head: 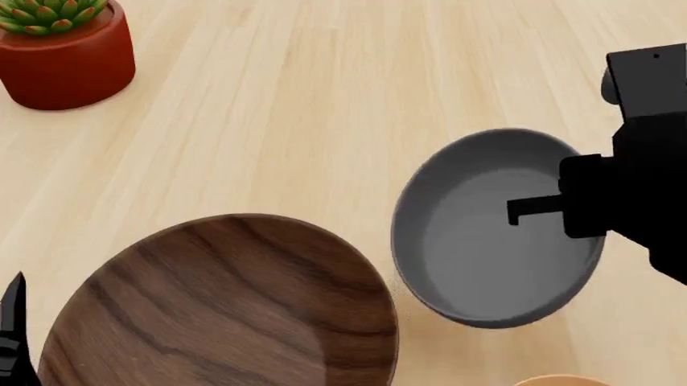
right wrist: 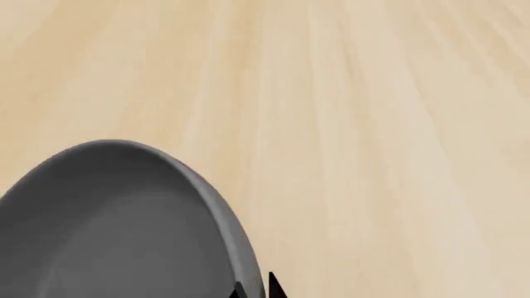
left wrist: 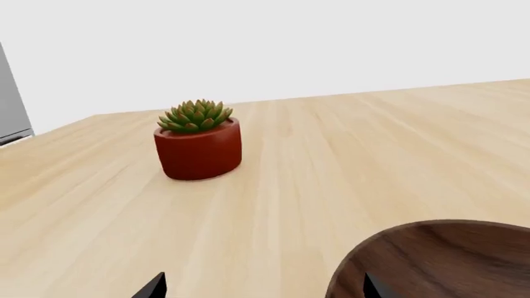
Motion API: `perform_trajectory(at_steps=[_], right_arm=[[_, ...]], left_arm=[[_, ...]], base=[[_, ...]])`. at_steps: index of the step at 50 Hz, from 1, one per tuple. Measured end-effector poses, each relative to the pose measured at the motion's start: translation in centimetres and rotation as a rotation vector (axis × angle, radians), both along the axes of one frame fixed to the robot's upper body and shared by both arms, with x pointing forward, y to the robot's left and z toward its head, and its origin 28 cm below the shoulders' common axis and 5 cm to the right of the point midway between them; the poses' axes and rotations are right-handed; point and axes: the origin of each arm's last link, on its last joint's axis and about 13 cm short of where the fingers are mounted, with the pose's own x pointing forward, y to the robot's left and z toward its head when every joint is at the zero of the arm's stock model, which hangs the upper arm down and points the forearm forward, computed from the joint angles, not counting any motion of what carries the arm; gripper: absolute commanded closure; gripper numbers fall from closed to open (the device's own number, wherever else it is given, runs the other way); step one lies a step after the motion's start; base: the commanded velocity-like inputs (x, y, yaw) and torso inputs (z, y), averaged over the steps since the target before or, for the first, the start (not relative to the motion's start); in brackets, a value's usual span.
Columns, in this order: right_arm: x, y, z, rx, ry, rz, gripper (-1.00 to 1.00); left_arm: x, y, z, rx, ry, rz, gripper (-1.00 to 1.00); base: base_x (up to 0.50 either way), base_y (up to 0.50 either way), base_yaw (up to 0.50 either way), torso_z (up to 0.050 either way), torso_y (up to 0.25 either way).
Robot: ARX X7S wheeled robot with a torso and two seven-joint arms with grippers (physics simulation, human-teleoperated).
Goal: Stack the bowls from largest to smallest.
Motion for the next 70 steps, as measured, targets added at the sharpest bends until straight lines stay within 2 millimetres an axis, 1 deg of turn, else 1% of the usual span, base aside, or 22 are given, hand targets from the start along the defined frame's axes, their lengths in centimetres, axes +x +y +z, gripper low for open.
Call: perform_trajectory(at_steps=[9, 14, 21, 28, 34, 48, 58, 70], right_arm=[[-1.2, 1.1, 3.5, 0.040, -0.109, 0.034, 1.00], [-2.0, 2.1, 4.8, 0.075, -0.151, 0.072, 1.00], [-3.0, 4.2, 5.9, 0.125, -0.182, 0.159, 1.00], [-4.2, 6.4, 6.2, 0.177, -0.181, 0.260, 1.00], [-4.8, 8.0, 5.2, 0.209, -0.153, 0.335, 1.00], [-5.6, 10.7, 1.5, 0.242, -0.027, 0.441, 1.00], [-5.7, 12.0, -1.0, 0.262, 0.059, 0.476, 1.00], [-5.0, 13.0, -3.0, 0.281, 0.118, 0.476, 1.00]], left_arm=[[0.0, 0.2, 0.1, -0.004, -0.005, 0.008, -1.00], [-0.1, 0.3, 0.2, -0.006, -0.008, 0.012, -1.00], [-0.1, 0.5, 0.5, -0.013, -0.015, 0.023, -1.00], [-0.3, 0.8, 0.8, -0.019, -0.024, 0.037, -1.00], [-0.4, 1.1, 1.1, -0.025, -0.033, 0.049, -1.00], [-0.6, 1.6, 1.6, -0.036, -0.050, 0.070, -1.00], [-0.6, 1.8, 1.7, -0.039, -0.053, 0.074, -1.00], [-0.7, 1.8, 1.7, -0.038, -0.053, 0.073, -1.00]], base=[[0.00, 0.00, 0.00, 0.000, 0.001], [0.00, 0.00, 0.00, 0.000, 0.000], [0.00, 0.00, 0.00, 0.000, 0.000], [0.00, 0.00, 0.00, 0.000, 0.000], [0.00, 0.00, 0.00, 0.000, 0.000], [0.00, 0.00, 0.00, 0.000, 0.001], [0.00, 0.00, 0.00, 0.000, 0.000], [0.00, 0.00, 0.00, 0.000, 0.001]])
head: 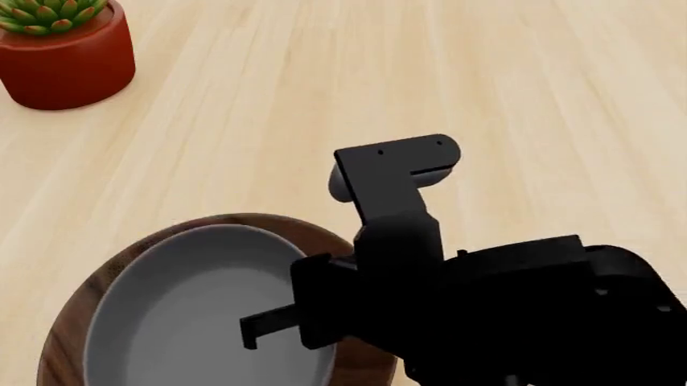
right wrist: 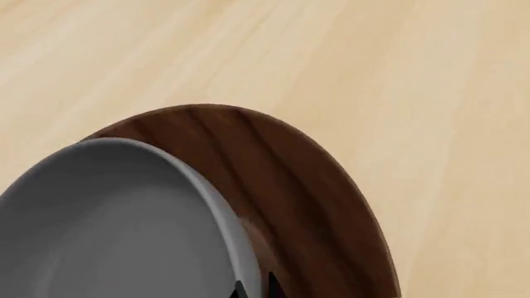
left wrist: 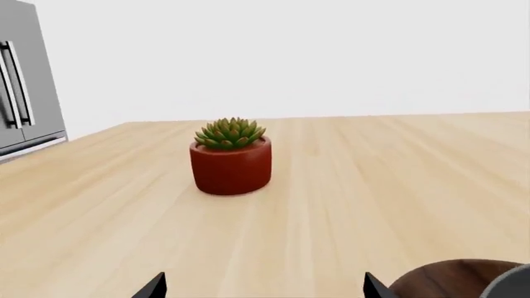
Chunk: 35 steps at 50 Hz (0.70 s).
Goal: Stack the bowls from largest to smallest.
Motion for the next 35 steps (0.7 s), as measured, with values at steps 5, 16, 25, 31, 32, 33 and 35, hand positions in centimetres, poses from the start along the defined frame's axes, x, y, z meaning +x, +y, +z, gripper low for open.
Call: perform_trajectory(at_steps=[5, 16, 25, 31, 32, 33, 35], right_arm=[[0.4, 0.4, -0.8, 0.000, 0.018, -0.003, 1.00], [1.1, 0.7, -2.0, 0.000, 0.041, -0.016, 1.00], [1.4, 0.7, -2.9, -0.019, 0.051, -0.032, 1.00], [1.4, 0.6, -3.2, -0.034, 0.049, -0.040, 1.00], [1.4, 0.6, -3.3, -0.037, 0.049, -0.040, 1.00], [1.4, 0.6, -3.3, -0.038, 0.048, -0.041, 1.00], [1.4, 0.5, -3.4, -0.040, 0.046, -0.040, 1.00]], left_arm=[[-0.1, 0.0, 0.0, -0.001, 0.000, 0.001, -1.00], [-0.2, 0.0, 0.1, 0.000, -0.002, -0.001, -1.00], [-0.2, 0.1, 0.1, 0.002, -0.001, -0.002, -1.00], [-0.2, 0.1, 0.1, 0.002, -0.001, -0.003, -1.00], [-0.2, 0.1, 0.1, 0.002, 0.000, -0.003, -1.00], [-0.2, 0.1, 0.1, 0.002, 0.000, -0.003, -1.00], [-0.2, 0.1, 0.1, 0.002, 0.000, -0.003, -1.00]], base=[[0.00, 0.00, 0.00, 0.000, 0.000], [0.00, 0.00, 0.00, 0.000, 0.000], [0.00, 0.00, 0.00, 0.000, 0.001], [0.00, 0.00, 0.00, 0.000, 0.000], [0.00, 0.00, 0.00, 0.000, 0.000], [0.00, 0.00, 0.00, 0.000, 0.000], [0.00, 0.00, 0.00, 0.000, 0.000]])
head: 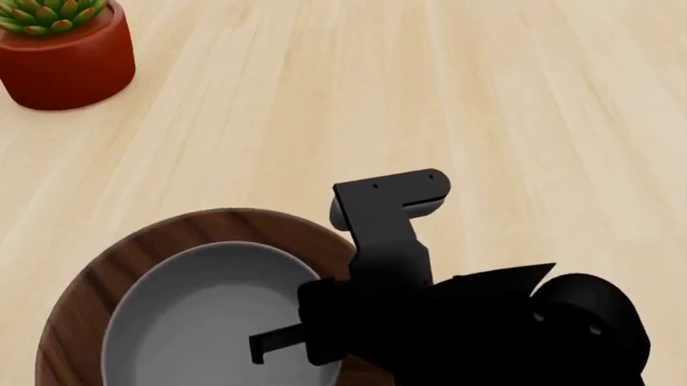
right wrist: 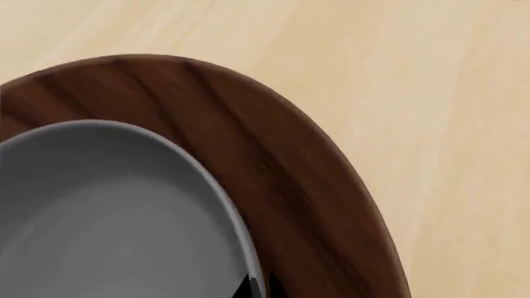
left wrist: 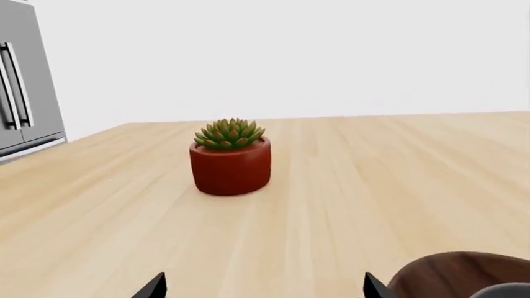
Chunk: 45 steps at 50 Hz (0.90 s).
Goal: Stack the bowls from largest to smallest.
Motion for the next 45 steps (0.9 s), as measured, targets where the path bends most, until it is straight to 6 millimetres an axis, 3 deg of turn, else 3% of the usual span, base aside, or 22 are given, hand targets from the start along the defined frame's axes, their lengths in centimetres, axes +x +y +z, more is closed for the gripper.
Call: perform_trajectory(at_steps=[10, 11, 32, 45], right_arm=[[-0.3, 0.2, 0.2, -0.005, -0.012, 0.009, 1.00], [-0.3, 0.2, 0.2, -0.004, -0.014, 0.011, -1.00], [-1.5, 0.3, 2.1, 0.042, -0.084, 0.050, -1.00], [-3.2, -0.8, 4.3, 0.063, -0.195, 0.017, -1.00]], left_arm=[[0.0, 0.0, 0.0, 0.001, 0.001, -0.002, -1.00], [0.0, 0.0, 0.0, 0.001, 0.001, -0.002, -1.00], [0.0, -0.1, -0.1, 0.001, 0.004, -0.007, -1.00], [0.0, -0.1, 0.0, 0.001, 0.005, -0.008, -1.00]], base=[[0.00, 0.00, 0.00, 0.000, 0.000], [0.00, 0.00, 0.00, 0.000, 0.000], [0.00, 0.00, 0.00, 0.000, 0.000], [0.00, 0.00, 0.00, 0.000, 0.000]])
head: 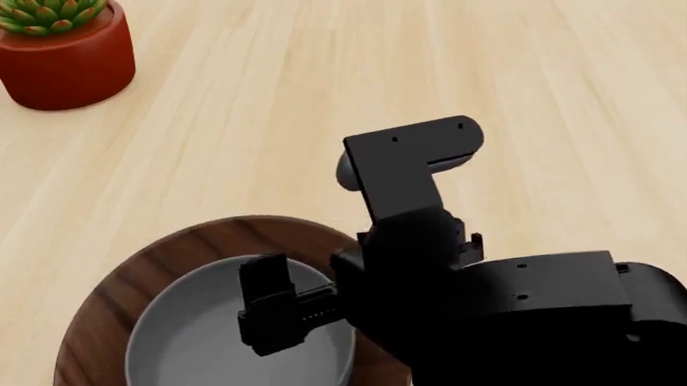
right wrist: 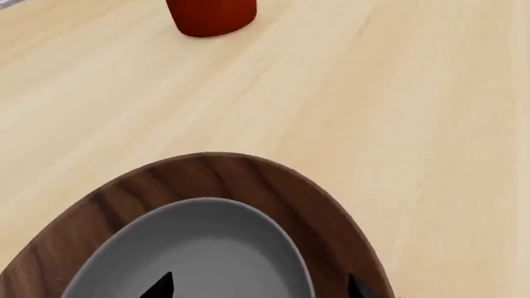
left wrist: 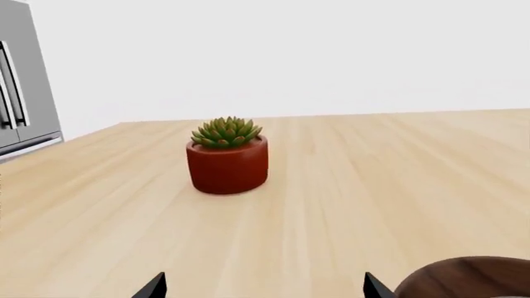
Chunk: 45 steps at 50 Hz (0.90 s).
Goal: Stack the bowls from largest to smallest.
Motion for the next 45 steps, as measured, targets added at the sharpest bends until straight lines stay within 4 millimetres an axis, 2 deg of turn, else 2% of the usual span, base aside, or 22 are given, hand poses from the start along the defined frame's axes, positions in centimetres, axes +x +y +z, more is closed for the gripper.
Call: perform_trajectory(at_steps=[7, 22, 33, 45], right_arm=[[-1.7, -1.5, 1.8, 0.019, -0.071, -0.032, -1.00], [-6.0, -6.3, 3.6, -0.031, -0.139, -0.124, -1.00], [-9.0, -10.4, 3.4, -0.062, -0.143, -0.245, -1.00], [-11.8, -13.2, 2.8, -0.103, -0.137, -0.341, -1.00]], left_arm=[[-0.1, -0.1, 0.0, 0.001, 0.002, -0.003, -1.00], [-0.3, -0.1, 0.0, 0.004, 0.008, -0.007, -1.00], [-0.3, -0.1, -0.1, 0.008, 0.012, -0.009, -1.00], [-0.1, -0.1, -0.3, 0.002, 0.019, -0.012, -1.00]], base=[[0.00, 0.00, 0.00, 0.000, 0.000], [0.00, 0.00, 0.00, 0.000, 0.000], [0.00, 0.00, 0.00, 0.000, 0.000], [0.00, 0.00, 0.00, 0.000, 0.000]])
